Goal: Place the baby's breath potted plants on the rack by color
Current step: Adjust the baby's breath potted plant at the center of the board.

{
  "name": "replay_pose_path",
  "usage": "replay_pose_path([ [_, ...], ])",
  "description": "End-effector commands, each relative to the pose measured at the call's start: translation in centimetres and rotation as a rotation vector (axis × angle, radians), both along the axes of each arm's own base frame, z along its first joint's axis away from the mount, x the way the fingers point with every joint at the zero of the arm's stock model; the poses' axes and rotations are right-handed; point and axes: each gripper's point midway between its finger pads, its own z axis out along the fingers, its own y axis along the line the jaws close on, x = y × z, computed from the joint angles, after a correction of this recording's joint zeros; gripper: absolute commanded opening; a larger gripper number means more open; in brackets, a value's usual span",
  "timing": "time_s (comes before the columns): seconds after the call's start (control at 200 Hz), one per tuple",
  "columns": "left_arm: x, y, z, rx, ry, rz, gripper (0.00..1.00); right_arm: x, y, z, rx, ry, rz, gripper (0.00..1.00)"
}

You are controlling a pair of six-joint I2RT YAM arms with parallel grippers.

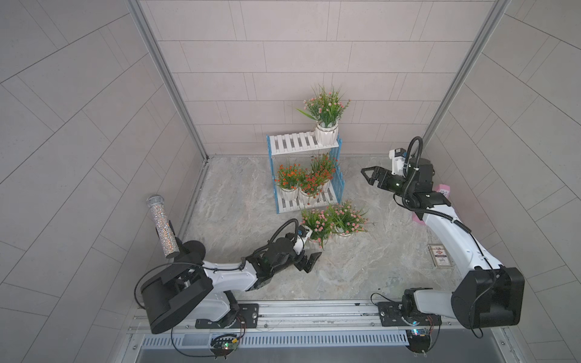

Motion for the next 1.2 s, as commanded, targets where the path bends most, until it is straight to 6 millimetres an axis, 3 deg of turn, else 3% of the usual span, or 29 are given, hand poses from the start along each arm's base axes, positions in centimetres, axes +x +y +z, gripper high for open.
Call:
replay_pose_path([
  [0.0, 1.2, -1.3, 2.8, -0.095, -0.095, 0.012, 1.0, -0.4, 0.1, 1.3, -0.001, -0.056, 0.012, 0.99],
  [0.295, 3.1, -3.0, 2.3, -0.083, -0.125, 0.017, 1.0, -0.8, 0.1, 1.3, -0.014, -0.065, 0.018, 1.0],
  [0.605, 5.5, -2.6, 1.3, -0.092, -0.119, 0.082, 1.0, -1.0, 0.2, 1.5, -0.01, -0.086, 0.023, 1.0],
  [1.011, 5.6, -5.2, 0.1, -0.098, -0.077, -0.035, 1.0, -1.4, 0.3, 1.7, -0.004, -0.104, 0.03, 0.99],
  [1.196, 6.3, -5.5, -0.3, -0.095, -0.077, -0.026, 1.0, -1.6, 0.4, 2.0, 0.0, -0.121, 0.034, 0.99],
])
